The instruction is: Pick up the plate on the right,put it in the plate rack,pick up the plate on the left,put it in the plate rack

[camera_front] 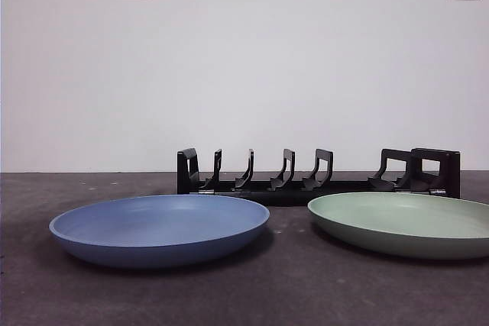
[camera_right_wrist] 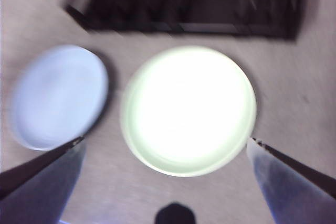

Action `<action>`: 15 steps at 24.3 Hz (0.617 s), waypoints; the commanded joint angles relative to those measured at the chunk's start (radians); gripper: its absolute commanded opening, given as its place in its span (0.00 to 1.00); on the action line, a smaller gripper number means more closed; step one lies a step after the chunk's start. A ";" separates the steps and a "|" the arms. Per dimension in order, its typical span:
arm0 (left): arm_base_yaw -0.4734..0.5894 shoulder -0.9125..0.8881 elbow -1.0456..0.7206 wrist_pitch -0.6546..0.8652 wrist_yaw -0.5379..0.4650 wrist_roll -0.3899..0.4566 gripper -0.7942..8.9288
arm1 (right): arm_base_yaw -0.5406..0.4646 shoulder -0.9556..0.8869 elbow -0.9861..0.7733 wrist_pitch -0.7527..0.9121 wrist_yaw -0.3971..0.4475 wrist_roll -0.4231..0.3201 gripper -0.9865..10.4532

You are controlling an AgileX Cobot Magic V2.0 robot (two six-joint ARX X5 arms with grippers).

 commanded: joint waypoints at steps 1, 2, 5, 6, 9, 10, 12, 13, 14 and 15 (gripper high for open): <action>-0.062 0.040 0.003 0.010 -0.039 0.084 0.70 | 0.001 0.089 0.003 0.005 0.038 0.003 0.55; -0.093 0.057 0.003 0.010 -0.058 0.109 0.70 | 0.001 0.129 0.003 0.011 0.059 0.003 0.55; -0.202 0.116 0.003 0.020 -0.141 0.195 0.70 | 0.001 0.266 0.003 0.056 0.095 0.004 0.55; -0.237 0.136 0.003 0.032 -0.174 0.209 0.70 | 0.001 0.307 0.003 0.079 0.100 0.004 0.55; -0.327 0.184 0.003 0.063 -0.283 0.278 0.70 | 0.001 0.421 0.003 0.118 0.124 0.004 0.55; -0.349 0.198 0.003 0.068 -0.311 0.299 0.70 | 0.001 0.451 0.003 0.123 0.132 0.004 0.55; -0.381 0.219 0.003 0.075 -0.345 0.311 0.70 | 0.001 0.495 0.003 0.136 0.151 0.004 0.55; -0.392 0.228 0.003 0.078 -0.361 0.311 0.70 | 0.001 0.511 0.003 0.141 0.161 0.004 0.55; -0.406 0.239 0.003 0.081 -0.380 0.311 0.70 | 0.001 0.533 0.003 0.150 0.165 0.004 0.55; -0.414 0.248 0.003 0.084 -0.393 0.311 0.70 | 0.001 0.549 0.003 0.156 0.164 0.004 0.55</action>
